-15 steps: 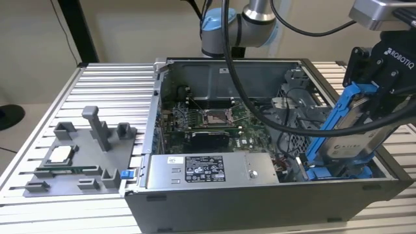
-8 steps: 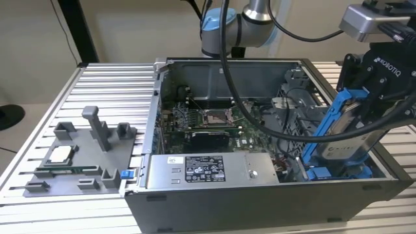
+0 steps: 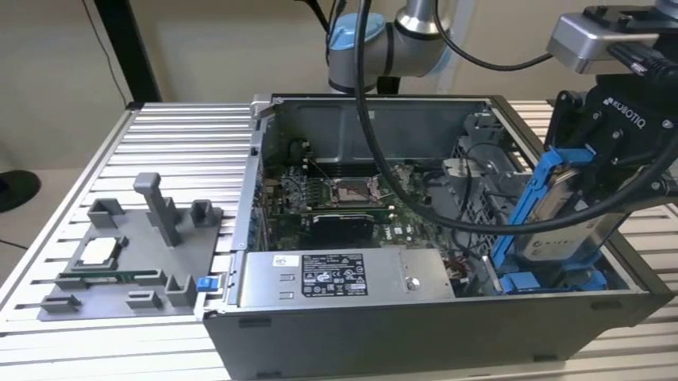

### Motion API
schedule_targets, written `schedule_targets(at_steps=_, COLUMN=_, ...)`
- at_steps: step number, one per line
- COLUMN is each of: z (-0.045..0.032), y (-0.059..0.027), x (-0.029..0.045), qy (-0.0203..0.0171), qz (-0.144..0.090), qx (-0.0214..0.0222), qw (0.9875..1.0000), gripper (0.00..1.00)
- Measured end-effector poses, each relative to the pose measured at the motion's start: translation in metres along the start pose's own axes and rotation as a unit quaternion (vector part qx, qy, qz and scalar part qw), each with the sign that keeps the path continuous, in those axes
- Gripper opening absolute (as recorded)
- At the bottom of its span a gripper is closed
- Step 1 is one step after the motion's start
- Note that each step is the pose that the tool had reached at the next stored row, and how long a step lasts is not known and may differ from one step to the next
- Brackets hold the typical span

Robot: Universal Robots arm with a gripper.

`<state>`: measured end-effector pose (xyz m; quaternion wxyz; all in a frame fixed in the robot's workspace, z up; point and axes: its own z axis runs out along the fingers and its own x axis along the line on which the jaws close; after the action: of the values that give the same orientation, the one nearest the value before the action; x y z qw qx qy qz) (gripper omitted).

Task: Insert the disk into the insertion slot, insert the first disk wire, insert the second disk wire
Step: 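Insert the disk into the insertion slot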

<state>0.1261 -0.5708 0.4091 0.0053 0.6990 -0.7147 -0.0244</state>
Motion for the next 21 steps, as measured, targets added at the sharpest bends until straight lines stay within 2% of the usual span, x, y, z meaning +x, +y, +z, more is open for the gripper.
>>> schedule_targets(at_steps=4, z=-0.0084, y=0.0005, x=-0.0001, qy=-0.0003, qz=0.000, qx=-0.0020, qw=1.0000, gripper=0.00)
schedule_targets(at_steps=9, z=-0.0083, y=0.0004, x=0.0011, qy=-0.0003, qz=0.000, qx=-0.0060, qw=1.0000, gripper=0.00)
schedule_targets(at_steps=13, z=-0.0068, y=0.0003, x=0.0058, qy=-0.0013, qz=0.000, qx=-0.0086, qw=1.0000, gripper=0.00)
schedule_targets(at_steps=16, z=-0.0048, y=0.0002, x=0.0066, qy=-0.0028, qz=0.000, qx=-0.0096, qw=0.9999, gripper=0.00)
schedule_targets(at_steps=21, z=-0.0034, y=-0.0038, x=0.0066, qy=-0.0085, qz=0.000, qx=-0.0104, qw=0.9999, gripper=0.00)
